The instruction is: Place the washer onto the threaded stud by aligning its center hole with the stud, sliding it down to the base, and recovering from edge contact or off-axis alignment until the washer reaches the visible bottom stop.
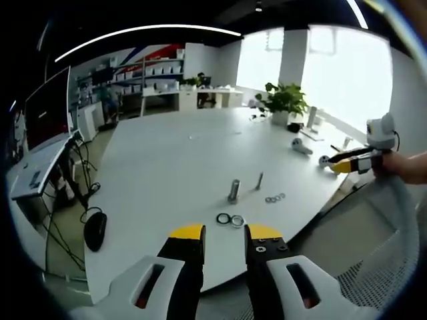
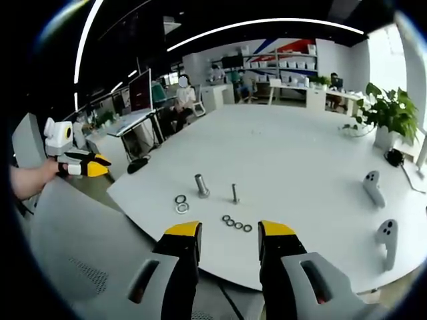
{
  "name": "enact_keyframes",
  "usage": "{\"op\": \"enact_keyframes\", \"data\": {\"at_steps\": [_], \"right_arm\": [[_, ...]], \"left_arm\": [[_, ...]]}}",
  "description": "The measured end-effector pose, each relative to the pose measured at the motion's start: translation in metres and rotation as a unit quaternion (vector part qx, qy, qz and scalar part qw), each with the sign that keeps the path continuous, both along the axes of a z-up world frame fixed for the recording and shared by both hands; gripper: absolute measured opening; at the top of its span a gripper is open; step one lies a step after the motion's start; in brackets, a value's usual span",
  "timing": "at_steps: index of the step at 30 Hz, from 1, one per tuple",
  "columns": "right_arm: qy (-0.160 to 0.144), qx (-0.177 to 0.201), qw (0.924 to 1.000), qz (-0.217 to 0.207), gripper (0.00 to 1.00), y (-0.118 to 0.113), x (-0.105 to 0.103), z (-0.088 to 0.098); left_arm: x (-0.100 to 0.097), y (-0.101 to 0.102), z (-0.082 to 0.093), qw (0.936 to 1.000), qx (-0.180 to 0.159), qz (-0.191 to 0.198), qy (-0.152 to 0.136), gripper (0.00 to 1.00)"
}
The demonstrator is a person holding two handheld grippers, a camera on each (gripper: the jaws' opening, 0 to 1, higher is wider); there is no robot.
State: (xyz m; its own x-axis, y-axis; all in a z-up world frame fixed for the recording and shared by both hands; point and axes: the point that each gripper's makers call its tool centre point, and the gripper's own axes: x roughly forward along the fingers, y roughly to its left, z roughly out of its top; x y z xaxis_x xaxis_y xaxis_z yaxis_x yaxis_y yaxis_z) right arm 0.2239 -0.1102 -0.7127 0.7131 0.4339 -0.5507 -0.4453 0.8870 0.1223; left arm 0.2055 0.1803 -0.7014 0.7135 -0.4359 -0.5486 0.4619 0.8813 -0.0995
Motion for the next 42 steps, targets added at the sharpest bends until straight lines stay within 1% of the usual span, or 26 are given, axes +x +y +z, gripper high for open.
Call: {"op": "enact_keyframes", "data": {"at_steps": [6, 10, 13, 21, 26, 34, 42], "right_arm": [[-0.002, 0.002, 1.0000, -0.004, 0.36, -0.001, 0.001, 0.001], [0.000, 0.001, 1.0000, -0.006, 0.36, -0.002, 0.001, 0.000], [-0.001, 0.003, 0.9999, -0.011, 0.36, -0.003, 0.002, 0.001], [0.003, 0.001, 1.0000, -0.007, 0.36, -0.002, 0.000, -0.001], [0.007, -0.002, 1.0000, -0.004, 0.36, -0.001, -0.001, -0.003], [0.007, -0.001, 1.0000, 0.002, 0.36, 0.001, -0.002, -0.002], [0.005, 0.004, 1.0000, 0.006, 0.36, 0.002, -0.002, -0.002]], "left_arm": [[-0.001, -0.001, 0.000, 1.0000, 0.001, 0.000, 0.001, 0.21], [-0.003, -0.002, -0.004, 0.9999, 0.004, -0.004, 0.011, 0.21], [-0.003, -0.002, -0.004, 0.9999, 0.006, -0.006, 0.013, 0.21], [-0.003, -0.002, -0.005, 0.9999, 0.006, -0.005, 0.013, 0.21], [-0.005, -0.003, -0.006, 0.9998, 0.007, -0.010, 0.019, 0.21], [-0.005, -0.003, -0.008, 0.9997, 0.008, -0.011, 0.022, 0.21], [-0.007, -0.004, -0.011, 0.9994, 0.012, -0.014, 0.031, 0.21]]}}
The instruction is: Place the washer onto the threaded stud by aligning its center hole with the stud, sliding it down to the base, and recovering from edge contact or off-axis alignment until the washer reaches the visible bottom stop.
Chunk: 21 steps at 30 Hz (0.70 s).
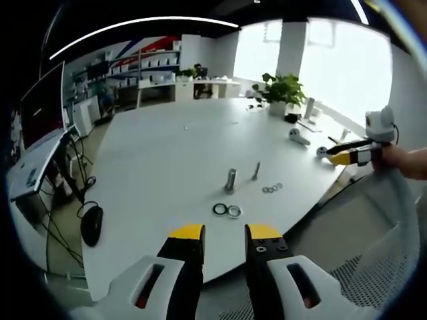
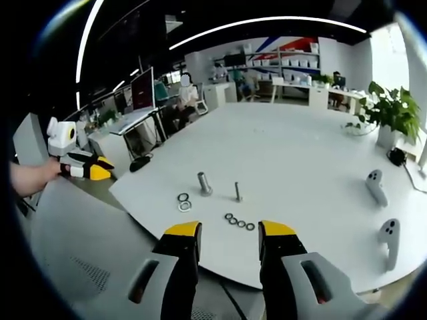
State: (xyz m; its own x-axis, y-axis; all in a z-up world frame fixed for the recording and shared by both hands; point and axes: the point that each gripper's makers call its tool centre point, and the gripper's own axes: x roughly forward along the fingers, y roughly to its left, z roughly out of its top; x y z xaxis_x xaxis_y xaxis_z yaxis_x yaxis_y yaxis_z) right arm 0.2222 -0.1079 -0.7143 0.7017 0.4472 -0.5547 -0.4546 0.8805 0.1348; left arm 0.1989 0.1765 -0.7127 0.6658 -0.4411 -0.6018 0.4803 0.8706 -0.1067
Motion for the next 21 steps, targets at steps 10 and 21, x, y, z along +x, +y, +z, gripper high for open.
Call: {"op": "enact_keyframes", "data": {"at_steps": [10, 21], "right_arm": [[0.001, 0.004, 1.0000, -0.005, 0.36, -0.0009, 0.0003, -0.0001], [-0.003, 0.014, 0.9998, -0.014, 0.35, -0.0018, 0.0019, 0.0029]], "left_arm": [[-0.0017, 0.0002, -0.0034, 0.9999, 0.007, -0.003, 0.009, 0.21], [-0.0021, 0.0013, -0.0071, 0.9997, 0.012, -0.003, 0.020, 0.22]]}}
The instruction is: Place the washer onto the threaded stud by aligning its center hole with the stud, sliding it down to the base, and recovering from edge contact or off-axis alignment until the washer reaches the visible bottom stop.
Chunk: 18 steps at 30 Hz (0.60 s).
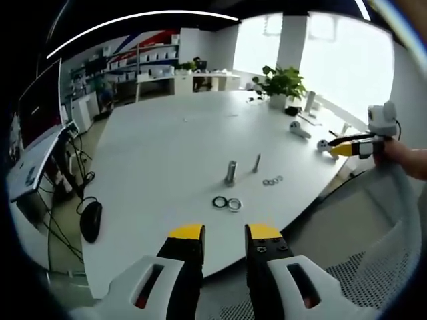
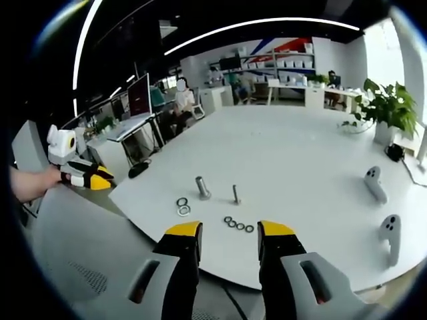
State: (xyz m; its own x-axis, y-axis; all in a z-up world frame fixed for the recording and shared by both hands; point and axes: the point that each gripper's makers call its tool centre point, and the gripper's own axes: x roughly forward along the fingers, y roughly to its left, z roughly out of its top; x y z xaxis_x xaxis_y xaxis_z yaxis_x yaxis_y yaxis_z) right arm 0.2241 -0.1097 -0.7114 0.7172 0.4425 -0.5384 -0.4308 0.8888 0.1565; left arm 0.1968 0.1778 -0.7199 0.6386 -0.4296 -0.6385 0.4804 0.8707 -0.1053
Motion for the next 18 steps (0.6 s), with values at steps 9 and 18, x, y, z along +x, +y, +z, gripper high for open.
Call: {"op": "enact_keyframes", "data": {"at_steps": [9, 18], "right_arm": [[0.001, 0.001, 1.0000, 0.001, 0.35, 0.0007, -0.0004, -0.0003], [0.001, -0.003, 1.0000, 0.006, 0.35, 0.0021, -0.0008, -0.0006]], "left_arm": [[-0.0012, 0.0014, -0.0028, 1.0000, 0.004, 0.000, 0.008, 0.22], [-0.0018, 0.0023, -0.0030, 1.0000, 0.004, 0.002, 0.008, 0.22]]}}
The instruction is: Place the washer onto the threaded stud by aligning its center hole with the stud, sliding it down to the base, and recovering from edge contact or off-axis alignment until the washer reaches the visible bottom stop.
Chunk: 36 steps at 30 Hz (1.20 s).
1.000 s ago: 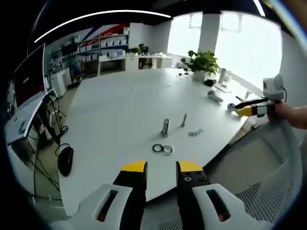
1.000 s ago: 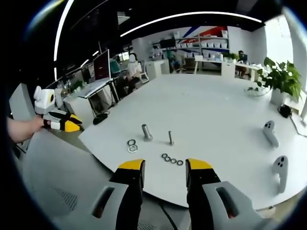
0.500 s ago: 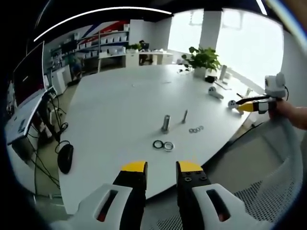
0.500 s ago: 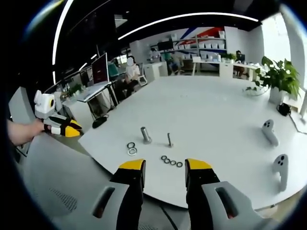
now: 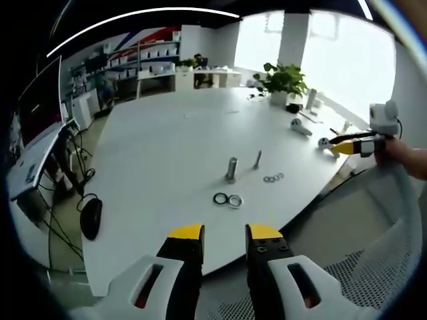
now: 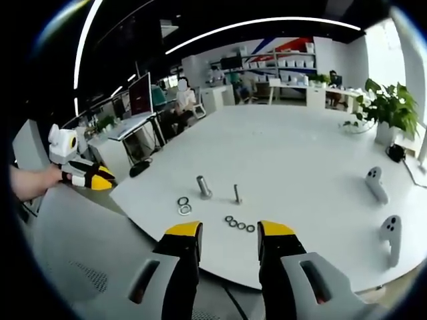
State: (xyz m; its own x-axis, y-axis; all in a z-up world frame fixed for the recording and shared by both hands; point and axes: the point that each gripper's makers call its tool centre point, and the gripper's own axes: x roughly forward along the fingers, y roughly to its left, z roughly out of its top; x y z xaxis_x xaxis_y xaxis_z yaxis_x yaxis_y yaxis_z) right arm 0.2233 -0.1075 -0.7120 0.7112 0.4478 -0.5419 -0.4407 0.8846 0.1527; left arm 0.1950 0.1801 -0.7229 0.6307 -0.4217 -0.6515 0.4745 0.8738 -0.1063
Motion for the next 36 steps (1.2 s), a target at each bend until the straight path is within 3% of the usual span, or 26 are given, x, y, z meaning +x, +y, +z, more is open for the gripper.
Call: {"op": "enact_keyframes", "data": {"at_steps": [22, 36], "right_arm": [[0.010, -0.004, 0.9999, 0.012, 0.35, 0.0021, -0.0023, -0.0038], [0.004, 0.002, 0.9999, 0.011, 0.35, 0.0023, -0.0018, -0.0016]], "left_arm": [[0.0022, -0.0009, 0.0031, 0.9999, -0.006, 0.002, -0.011, 0.23], [-0.0018, -0.0039, -0.0043, 0.9999, 0.004, -0.011, 0.009, 0.23]]}}
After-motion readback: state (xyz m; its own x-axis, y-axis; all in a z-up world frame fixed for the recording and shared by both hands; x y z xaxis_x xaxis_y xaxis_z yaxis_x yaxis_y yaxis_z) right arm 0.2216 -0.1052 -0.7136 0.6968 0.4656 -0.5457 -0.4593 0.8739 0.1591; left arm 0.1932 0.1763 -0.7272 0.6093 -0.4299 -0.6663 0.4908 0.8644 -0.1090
